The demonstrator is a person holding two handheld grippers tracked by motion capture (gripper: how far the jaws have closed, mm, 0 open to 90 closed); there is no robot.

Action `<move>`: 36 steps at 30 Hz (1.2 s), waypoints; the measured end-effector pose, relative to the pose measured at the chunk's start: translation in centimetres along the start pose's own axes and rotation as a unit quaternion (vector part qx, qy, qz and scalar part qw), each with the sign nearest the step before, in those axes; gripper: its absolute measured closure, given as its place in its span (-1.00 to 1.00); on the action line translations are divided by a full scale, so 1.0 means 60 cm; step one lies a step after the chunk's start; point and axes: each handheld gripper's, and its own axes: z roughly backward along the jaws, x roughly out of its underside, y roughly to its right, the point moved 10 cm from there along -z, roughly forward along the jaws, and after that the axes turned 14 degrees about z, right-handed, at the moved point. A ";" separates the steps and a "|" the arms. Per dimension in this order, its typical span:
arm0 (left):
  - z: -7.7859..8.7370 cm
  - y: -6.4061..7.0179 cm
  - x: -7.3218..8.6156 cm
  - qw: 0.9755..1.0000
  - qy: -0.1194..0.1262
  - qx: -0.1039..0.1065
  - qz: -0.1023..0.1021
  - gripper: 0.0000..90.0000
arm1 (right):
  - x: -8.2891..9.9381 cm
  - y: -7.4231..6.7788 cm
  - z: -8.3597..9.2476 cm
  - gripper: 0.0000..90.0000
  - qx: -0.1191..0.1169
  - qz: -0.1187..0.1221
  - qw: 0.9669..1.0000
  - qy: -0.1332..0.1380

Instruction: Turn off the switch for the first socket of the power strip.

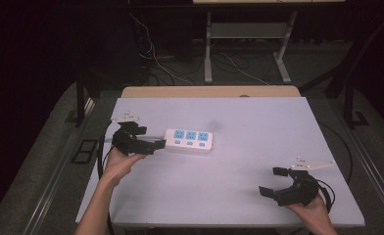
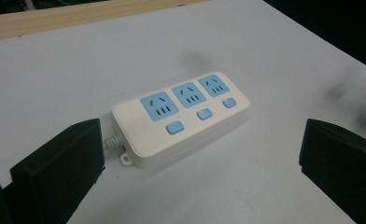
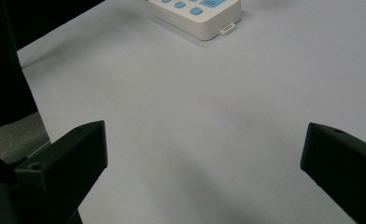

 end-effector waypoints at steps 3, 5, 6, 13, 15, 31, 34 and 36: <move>0.005 0.007 0.009 1.000 0.009 0.010 0.003 -1.00 | 0.000 0.000 0.000 -0.99 0.000 0.000 1.000 0.000; 0.008 0.011 0.016 1.000 0.012 0.014 0.002 -1.00 | 0.000 0.000 0.000 -0.99 0.000 0.001 1.000 0.000; 0.010 0.012 0.019 1.000 0.014 0.016 0.002 -1.00 | 0.000 0.000 0.000 -0.99 0.000 0.001 1.000 0.000; 0.019 0.024 0.041 0.999 0.028 0.028 0.001 -1.00 | 0.000 0.000 0.001 -0.99 0.001 0.000 1.000 0.000; 0.021 0.027 0.048 0.999 0.032 0.029 -0.002 -1.00 | -0.001 0.000 0.001 -0.99 0.001 0.001 1.000 0.001; 0.023 0.045 0.106 0.998 0.031 0.056 -0.004 -1.00 | 0.000 -0.001 -0.001 -0.99 0.001 0.001 1.000 -0.001; 0.016 0.049 0.121 0.998 0.024 0.061 -0.005 -1.00 | 0.000 -0.001 -0.001 -0.99 0.001 0.000 1.000 -0.002; 0.012 0.051 0.132 0.998 0.018 0.063 -0.003 -1.00 | 0.000 -0.001 -0.001 -0.99 0.002 0.000 1.000 -0.001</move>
